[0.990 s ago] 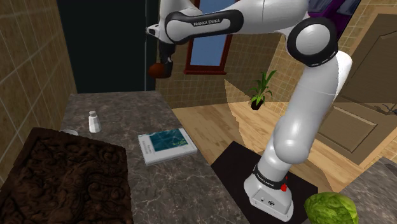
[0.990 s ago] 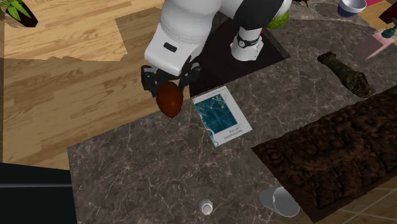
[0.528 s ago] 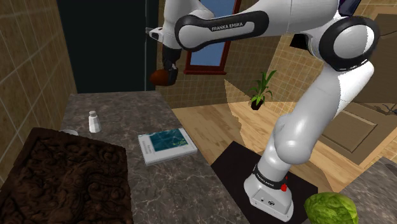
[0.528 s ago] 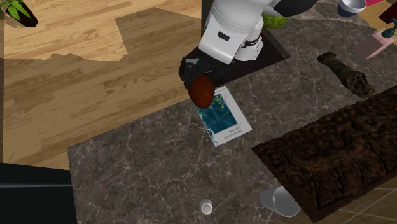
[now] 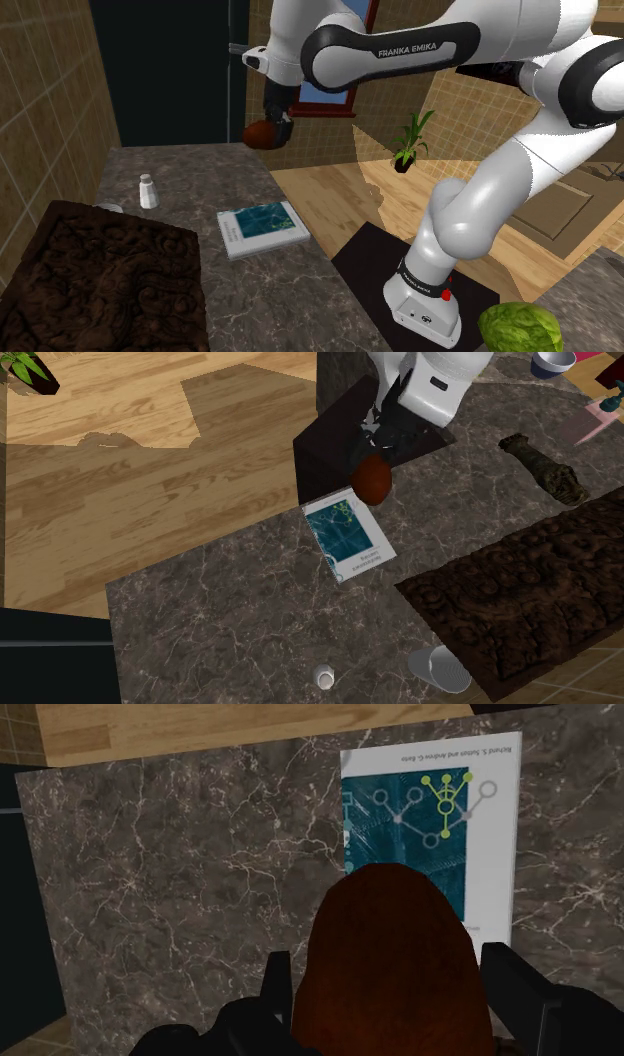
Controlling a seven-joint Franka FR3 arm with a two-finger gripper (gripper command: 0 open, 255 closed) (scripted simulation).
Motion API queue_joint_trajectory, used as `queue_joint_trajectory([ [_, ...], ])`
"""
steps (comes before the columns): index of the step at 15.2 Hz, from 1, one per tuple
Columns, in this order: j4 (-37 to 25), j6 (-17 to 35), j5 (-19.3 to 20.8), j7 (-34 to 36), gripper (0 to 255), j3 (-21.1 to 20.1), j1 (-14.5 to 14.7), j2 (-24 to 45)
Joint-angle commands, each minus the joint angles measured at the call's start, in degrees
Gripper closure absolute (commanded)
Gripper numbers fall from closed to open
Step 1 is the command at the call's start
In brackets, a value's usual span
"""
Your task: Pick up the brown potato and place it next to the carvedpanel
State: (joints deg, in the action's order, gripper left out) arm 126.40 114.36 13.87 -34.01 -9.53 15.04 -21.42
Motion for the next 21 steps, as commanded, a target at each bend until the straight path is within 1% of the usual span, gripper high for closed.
queue_joint_trajectory([
  [1,2.23,-0.88,-0.7,1.77,255,-1.3,1.0,-2.64],
  [7,6.62,-4.65,-3.74,7.68,255,-6.16,4.62,-9.4],
  [13,8.57,-9.19,-7.8,14.4,255,-12.02,8.68,-14.49],
  [21,14.34,-3.26,-7.89,16.0,255,-12.85,8.92,-14.12],
])
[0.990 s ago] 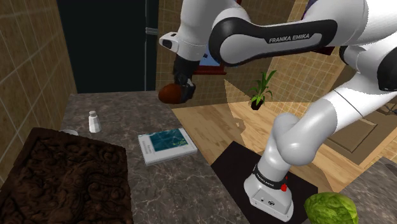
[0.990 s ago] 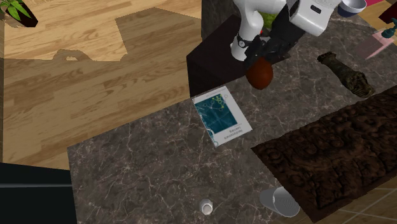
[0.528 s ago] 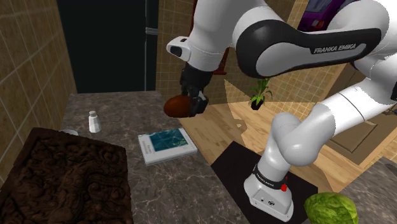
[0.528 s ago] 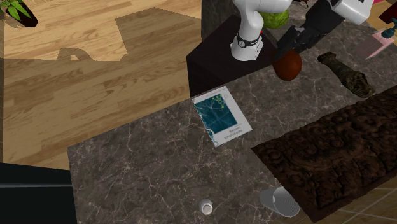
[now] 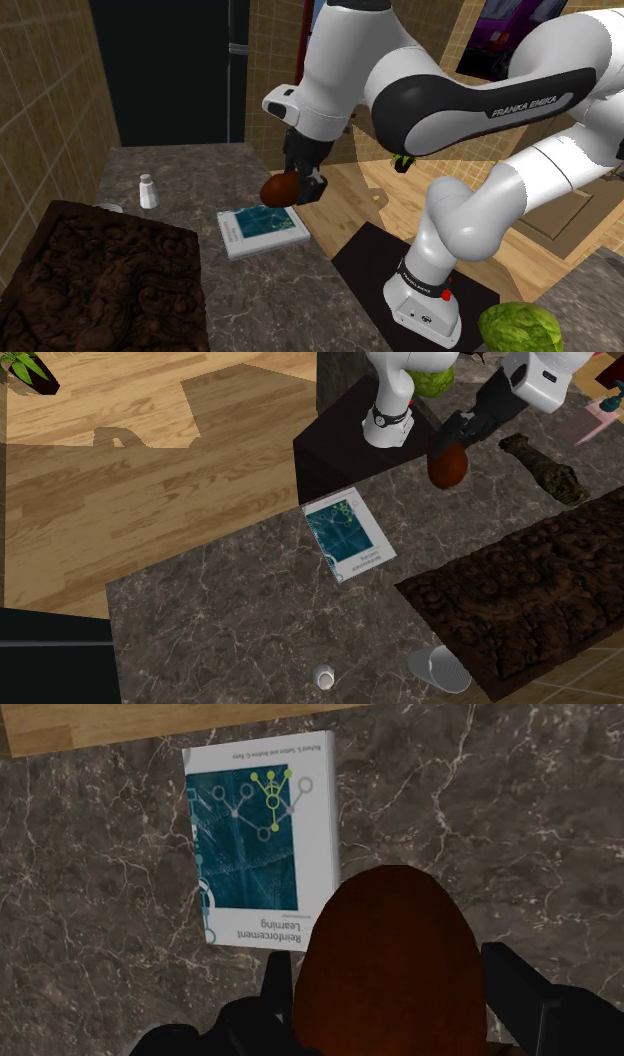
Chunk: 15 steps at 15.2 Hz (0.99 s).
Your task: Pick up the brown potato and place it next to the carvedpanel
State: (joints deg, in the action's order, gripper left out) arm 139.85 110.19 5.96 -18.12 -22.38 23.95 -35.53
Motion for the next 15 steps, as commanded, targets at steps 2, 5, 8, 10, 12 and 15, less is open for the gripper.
queue_joint_trajectory([
  [2,2.24,2.43,0.04,0.55,255,-0.26,0.03,0.22],
  [5,4.19,4.75,0.1,1.24,255,-0.66,0.02,0.68],
  [8,6.04,7.11,0.22,1.97,255,-1.11,-0.03,1.29],
  [10,7.22,8.71,0.33,2.49,255,-1.43,-0.1,1.77],
  [12,8.36,10.33,0.47,3.04,255,-1.78,-0.19,2.32],
  [15,9.99,12.81,0.75,3.91,255,-2.33,-0.4,3.28],
])
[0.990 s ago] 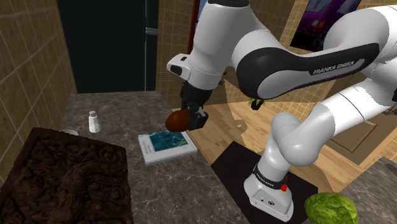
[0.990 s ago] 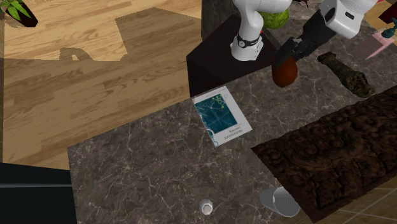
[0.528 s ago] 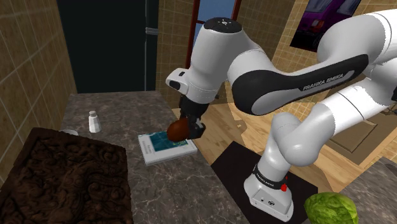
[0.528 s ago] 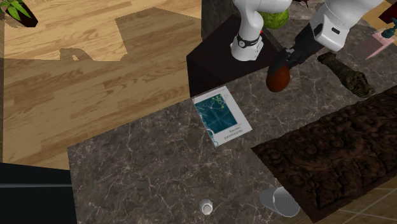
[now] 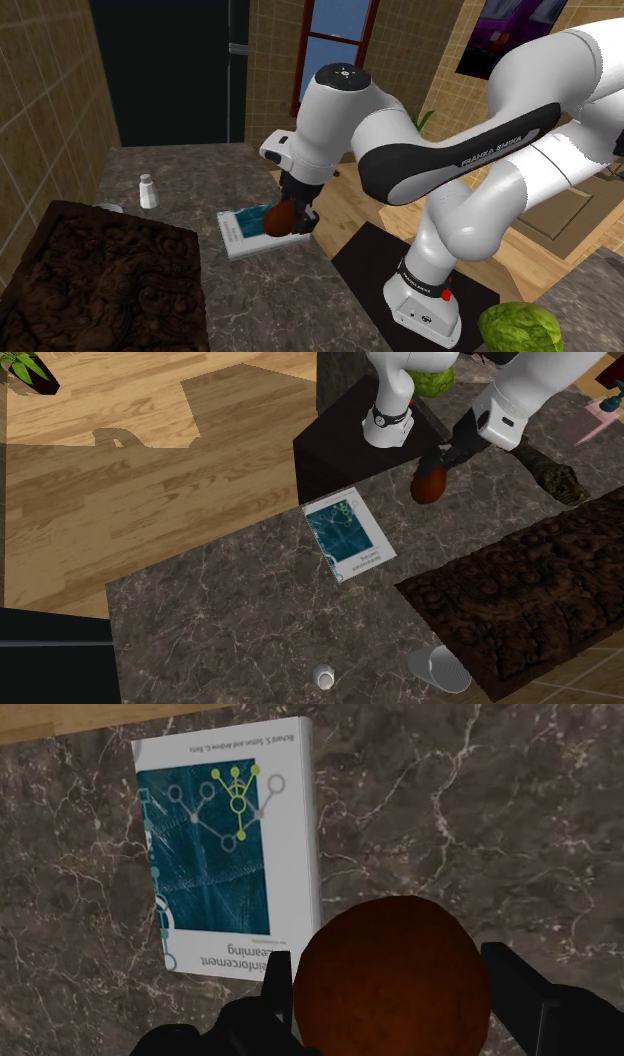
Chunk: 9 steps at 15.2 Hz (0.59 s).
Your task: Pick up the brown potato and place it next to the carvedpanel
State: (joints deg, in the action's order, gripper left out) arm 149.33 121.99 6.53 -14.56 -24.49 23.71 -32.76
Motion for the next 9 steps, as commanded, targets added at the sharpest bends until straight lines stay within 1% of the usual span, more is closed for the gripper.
queue_joint_trajectory([
  [1,1.02,1.85,0.29,0.65,255,-0.42,-0.24,0.87],
  [9,4.73,8.74,1.72,3.49,255,-2.25,-1.34,4.41],
])
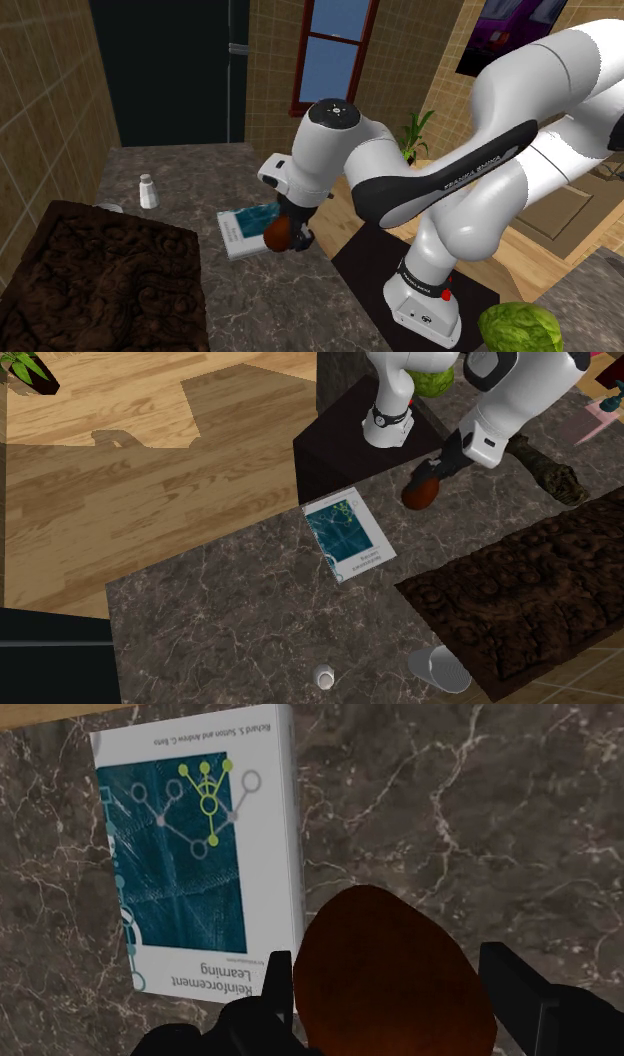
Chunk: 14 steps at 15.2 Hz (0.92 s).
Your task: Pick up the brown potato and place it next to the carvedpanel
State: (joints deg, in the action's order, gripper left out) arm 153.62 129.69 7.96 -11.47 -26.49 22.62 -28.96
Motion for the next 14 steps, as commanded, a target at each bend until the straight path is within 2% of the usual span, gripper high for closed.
queue_joint_trajectory([
  [1,0.84,1.92,0.56,0.82,255,-0.52,-0.45,1.14],
  [8,3.26,8.21,3.14,4.27,255,-2.68,-2.38,5.45],
  [14,4.68,13.6,6.96,8.36,255,-5.07,-5.05,10.0],
])
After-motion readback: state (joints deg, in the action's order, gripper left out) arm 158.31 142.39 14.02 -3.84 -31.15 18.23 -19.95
